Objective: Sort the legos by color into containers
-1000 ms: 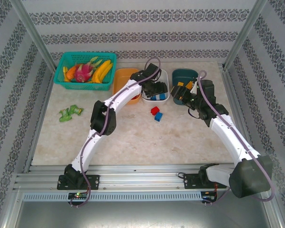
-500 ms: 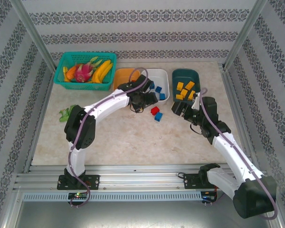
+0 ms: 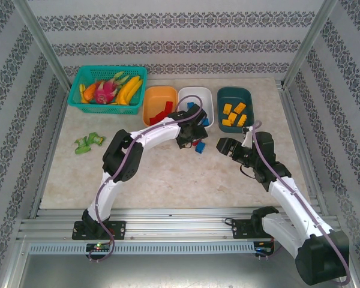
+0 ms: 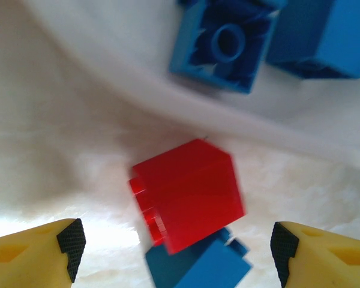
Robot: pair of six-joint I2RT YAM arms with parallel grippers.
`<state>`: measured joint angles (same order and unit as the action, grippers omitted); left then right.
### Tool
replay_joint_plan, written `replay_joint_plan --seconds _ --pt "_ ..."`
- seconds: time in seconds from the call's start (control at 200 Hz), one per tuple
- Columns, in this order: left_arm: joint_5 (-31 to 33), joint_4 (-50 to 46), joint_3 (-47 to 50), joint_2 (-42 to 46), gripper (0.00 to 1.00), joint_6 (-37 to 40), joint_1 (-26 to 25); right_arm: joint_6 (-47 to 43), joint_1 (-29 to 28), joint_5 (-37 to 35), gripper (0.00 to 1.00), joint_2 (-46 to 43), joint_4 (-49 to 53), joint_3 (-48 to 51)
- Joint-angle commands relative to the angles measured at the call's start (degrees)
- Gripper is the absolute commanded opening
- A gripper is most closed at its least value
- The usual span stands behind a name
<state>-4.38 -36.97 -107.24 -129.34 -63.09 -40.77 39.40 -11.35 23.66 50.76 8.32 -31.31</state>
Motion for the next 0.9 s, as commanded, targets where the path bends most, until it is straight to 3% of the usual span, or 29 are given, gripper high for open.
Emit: replay_joint_plan --seconds 0.0,0.505,0.634,0.789,0.894 --pt "3.2 -4.0 -4.5 -2.6 0.81 -1.8 -0.8 -0.8 0.8 1.3 0.78 -0.8 0.8 -1.1" --pt "4.2 -11.2 -11.9 -9.7 0.66 -4.2 -0.9 -2.2 1.4 1.3 0.80 1.2 0.6 -2.6" --pt "4.4 -11.7 -9.6 -8.9 0.60 -4.1 -0.9 -2.4 1.3 1.0 0.81 1.4 0.5 -2.7" --pt "5.8 -8.3 -4.1 -5.8 0.44 -4.7 -0.8 -2.4 1.2 0.6 0.82 1.5 0.7 -2.7" --pt "7.2 -8.4 -2.7 -3.5 0.41 -4.0 -0.8 -2.6 1.2 0.6 0.82 1.6 1.0 -3.3"
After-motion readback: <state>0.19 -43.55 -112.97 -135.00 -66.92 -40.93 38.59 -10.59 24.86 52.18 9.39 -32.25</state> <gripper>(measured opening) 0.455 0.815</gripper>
